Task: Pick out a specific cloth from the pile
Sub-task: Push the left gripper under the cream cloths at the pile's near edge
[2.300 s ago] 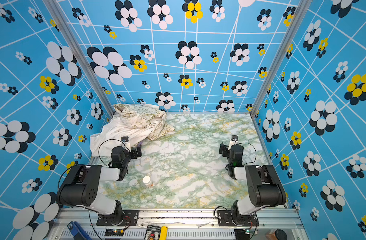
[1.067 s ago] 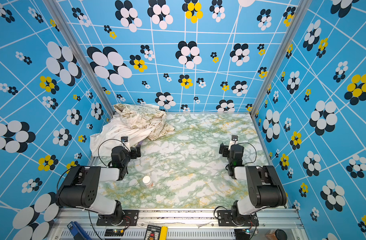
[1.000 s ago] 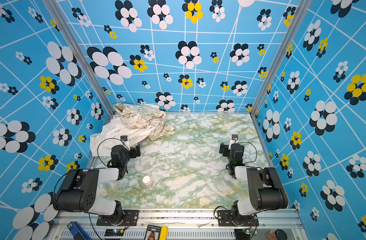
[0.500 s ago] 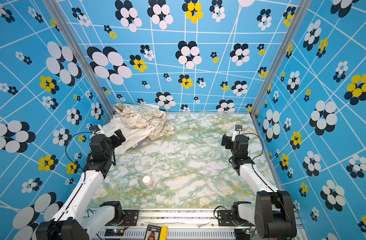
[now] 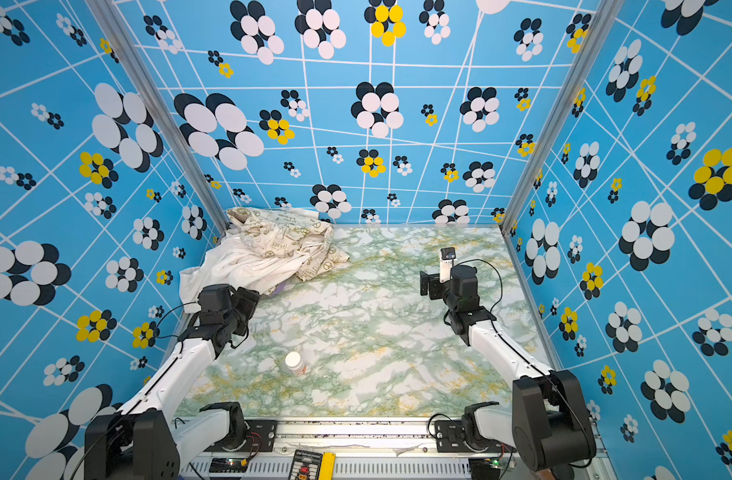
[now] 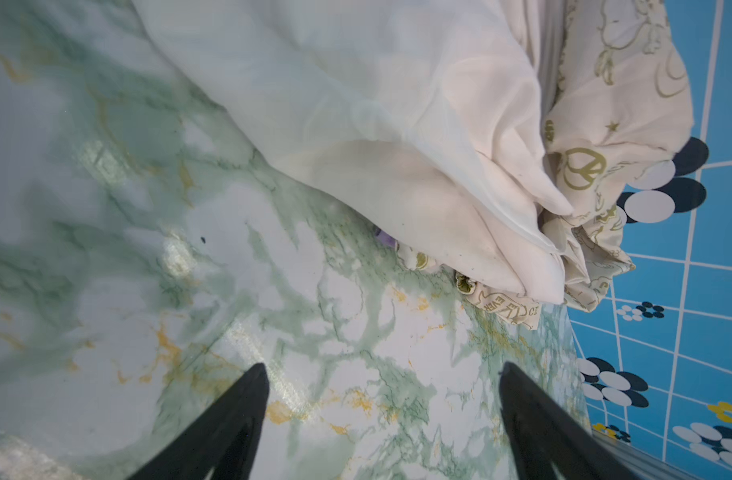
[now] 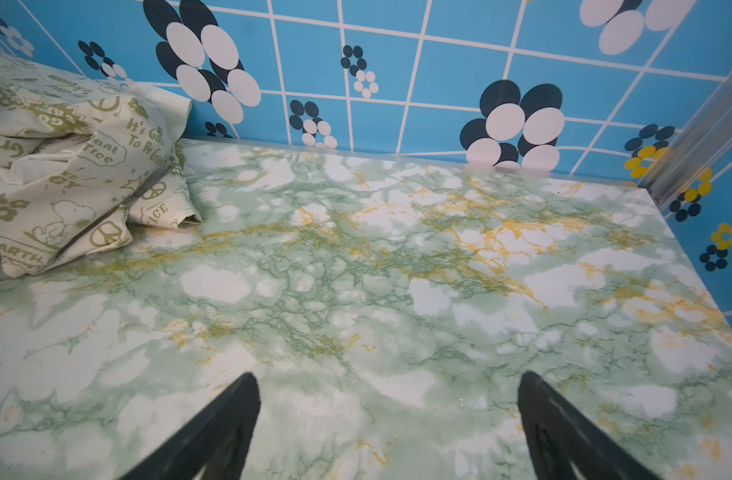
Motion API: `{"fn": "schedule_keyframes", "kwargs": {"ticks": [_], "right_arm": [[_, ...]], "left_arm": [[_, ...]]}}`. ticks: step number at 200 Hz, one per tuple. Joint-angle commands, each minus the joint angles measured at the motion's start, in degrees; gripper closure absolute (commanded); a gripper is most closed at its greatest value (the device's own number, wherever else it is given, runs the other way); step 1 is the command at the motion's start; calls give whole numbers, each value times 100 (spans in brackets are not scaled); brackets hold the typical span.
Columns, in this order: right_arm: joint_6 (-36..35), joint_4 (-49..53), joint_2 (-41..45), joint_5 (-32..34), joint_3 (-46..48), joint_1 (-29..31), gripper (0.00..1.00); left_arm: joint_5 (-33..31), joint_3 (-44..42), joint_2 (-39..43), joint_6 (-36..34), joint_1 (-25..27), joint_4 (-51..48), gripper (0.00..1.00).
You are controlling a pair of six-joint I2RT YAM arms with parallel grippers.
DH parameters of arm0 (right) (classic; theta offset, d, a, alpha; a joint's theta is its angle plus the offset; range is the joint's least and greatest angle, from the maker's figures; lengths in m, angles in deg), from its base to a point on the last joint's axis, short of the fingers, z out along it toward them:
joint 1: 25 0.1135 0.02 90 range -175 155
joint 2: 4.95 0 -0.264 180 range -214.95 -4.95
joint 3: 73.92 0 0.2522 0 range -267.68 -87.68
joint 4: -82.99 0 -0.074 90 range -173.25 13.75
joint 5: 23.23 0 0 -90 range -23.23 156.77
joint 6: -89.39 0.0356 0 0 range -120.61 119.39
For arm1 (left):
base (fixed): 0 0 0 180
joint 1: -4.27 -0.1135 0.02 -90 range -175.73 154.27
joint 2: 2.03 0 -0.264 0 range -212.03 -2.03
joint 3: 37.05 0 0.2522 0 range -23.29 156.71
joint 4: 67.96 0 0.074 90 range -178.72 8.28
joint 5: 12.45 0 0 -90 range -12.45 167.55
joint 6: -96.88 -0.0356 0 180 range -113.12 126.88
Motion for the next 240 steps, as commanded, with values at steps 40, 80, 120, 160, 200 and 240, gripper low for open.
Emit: {"fn": "schedule_keyframes", "kwargs": {"ticks": [40,80,120,160,200,240], "right_arm": [[102,0,-176,-90,-115,115,1],[107,4,-210,-53,-95,115,1],[87,5,-257,6,-81,123,1],[59,13,-343,55,-139,118,1],[39,27,-393,123,-177,123,1],[83,20,-442,169,-169,123,1]], "left_arm": [[592,250,-1116,1059,30,838,45],[839,472,-1995,1553,86,1470,56],[789,740,-2652,1907,95,1890,65],[1064,1245,-3429,1959,81,2067,74],[966,1794,-3606,1514,72,1597,77],[930,2316,-3708,909,-90,1102,100]]}}
